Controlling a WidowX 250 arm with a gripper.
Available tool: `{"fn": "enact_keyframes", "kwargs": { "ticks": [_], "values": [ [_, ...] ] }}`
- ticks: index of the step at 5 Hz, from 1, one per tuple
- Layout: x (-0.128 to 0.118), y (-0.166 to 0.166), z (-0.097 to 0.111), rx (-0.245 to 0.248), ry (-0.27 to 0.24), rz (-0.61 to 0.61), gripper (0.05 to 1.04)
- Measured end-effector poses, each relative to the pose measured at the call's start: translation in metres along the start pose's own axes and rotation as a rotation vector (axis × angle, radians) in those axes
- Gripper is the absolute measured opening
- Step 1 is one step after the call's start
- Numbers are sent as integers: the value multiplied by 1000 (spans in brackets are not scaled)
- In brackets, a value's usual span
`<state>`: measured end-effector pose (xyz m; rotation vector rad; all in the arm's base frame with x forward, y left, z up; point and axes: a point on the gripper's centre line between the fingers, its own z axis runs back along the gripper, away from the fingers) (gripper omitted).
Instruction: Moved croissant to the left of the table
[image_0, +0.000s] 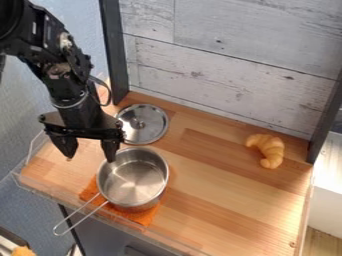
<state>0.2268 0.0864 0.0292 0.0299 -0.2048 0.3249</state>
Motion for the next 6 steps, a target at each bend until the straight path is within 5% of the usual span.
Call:
{"fn": "enact_keyframes", "kwargs": {
  "ticks": [3,4,6],
  "values": [
    [1,-50,0,-56,18,-74,1001],
    [14,-80,11,-61,-8,-37,1001],
    [55,-143,-3,-73,50,25,1001]
  ]
}}
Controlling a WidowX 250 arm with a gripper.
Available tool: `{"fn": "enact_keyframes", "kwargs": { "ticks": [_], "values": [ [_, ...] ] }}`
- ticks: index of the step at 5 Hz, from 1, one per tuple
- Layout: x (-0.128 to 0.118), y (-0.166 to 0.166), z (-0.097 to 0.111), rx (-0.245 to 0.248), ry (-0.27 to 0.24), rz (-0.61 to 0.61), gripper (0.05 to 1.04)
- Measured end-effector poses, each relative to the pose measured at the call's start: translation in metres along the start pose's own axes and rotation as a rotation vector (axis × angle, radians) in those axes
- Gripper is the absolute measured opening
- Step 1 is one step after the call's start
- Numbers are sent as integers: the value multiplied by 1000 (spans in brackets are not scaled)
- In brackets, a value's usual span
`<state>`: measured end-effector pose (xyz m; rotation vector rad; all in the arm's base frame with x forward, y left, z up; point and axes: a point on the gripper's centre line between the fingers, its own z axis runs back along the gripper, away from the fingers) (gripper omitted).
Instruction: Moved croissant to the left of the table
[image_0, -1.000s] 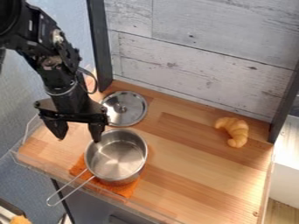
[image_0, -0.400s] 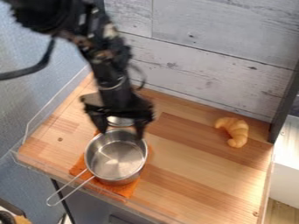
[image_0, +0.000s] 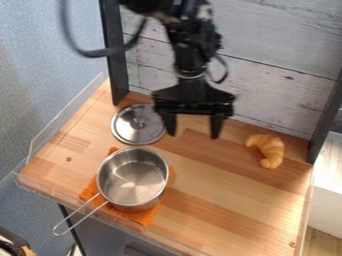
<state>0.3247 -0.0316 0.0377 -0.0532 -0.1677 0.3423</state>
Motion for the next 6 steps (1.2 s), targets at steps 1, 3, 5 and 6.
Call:
{"fn": "enact_keyframes", "kwargs": {
  "ticks": [1,3,5,6],
  "values": [
    [12,-24,-11,-36,22,49,1000],
    [18,-70,-37,-62,43,72,1001],
    [25,-100,-66,-52,61,52,1001],
    [30,-111,-82,-39,76,47,1000]
  ]
}}
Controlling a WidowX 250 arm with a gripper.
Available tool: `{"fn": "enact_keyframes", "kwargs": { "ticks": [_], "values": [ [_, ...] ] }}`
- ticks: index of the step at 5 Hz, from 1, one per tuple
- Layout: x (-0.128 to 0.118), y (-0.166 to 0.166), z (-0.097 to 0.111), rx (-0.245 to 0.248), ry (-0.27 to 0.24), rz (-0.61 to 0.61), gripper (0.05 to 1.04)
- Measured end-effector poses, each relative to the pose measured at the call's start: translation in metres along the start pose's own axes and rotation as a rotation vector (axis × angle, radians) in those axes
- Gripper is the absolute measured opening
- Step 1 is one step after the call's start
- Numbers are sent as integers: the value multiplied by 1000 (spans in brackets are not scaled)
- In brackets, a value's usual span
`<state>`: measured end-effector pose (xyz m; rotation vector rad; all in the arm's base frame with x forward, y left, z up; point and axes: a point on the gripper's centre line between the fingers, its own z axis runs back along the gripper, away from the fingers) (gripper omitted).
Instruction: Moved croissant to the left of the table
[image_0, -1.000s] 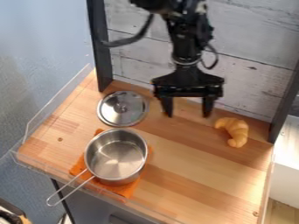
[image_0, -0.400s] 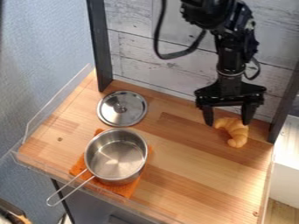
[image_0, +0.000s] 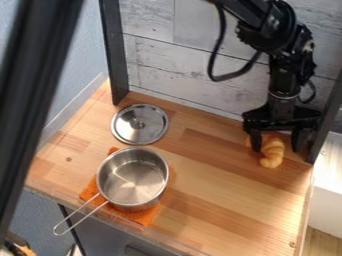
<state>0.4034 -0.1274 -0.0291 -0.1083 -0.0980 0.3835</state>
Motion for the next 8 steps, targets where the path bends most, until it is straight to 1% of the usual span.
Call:
{"fn": "enact_keyframes", "kwargs": {
  "ticks": [1,2,3,4,5,6,7,8],
  "values": [
    [4,-6,-9,26,3,-20,948],
    [5,-6,-9,48,-19,-6,684],
    [4,-5,-9,58,-22,0,657],
    [-1,-2,-9,62,-21,-18,657],
    [-6,3,-7,83,-1,-45,657],
    [-5,11,12,77,1,-109,657],
    [-1,36,49,48,-38,-106,657],
    [0,76,69,31,-16,-92,657]
  ]
}}
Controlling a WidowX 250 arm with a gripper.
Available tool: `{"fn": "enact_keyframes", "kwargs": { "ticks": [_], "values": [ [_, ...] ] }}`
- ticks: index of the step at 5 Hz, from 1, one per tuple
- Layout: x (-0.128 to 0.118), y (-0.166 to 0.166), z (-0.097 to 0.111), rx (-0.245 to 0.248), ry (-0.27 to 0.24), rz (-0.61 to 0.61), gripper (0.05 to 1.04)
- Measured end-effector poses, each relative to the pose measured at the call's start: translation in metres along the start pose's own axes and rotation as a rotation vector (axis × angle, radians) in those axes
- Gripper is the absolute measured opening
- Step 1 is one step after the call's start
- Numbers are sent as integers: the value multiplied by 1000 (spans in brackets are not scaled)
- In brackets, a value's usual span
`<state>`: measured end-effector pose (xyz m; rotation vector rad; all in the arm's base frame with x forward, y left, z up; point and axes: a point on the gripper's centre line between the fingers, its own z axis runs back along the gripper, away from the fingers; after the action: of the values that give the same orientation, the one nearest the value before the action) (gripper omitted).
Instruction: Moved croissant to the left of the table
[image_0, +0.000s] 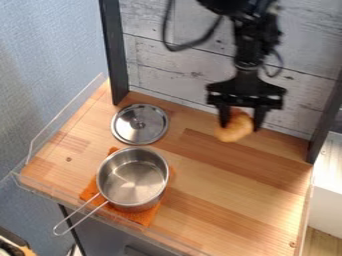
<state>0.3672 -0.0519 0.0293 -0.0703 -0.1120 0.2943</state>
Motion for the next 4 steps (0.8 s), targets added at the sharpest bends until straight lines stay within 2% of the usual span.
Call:
{"fn": "enact_keyframes", "kwargs": {
  "ticks": [1,2,3,4],
  "values": [
    [-2,55,17,35,-13,61,657],
    [-11,97,22,91,-5,72,657],
    [-9,153,22,124,-14,129,657],
    [-17,183,15,129,-19,118,657]
  ]
}}
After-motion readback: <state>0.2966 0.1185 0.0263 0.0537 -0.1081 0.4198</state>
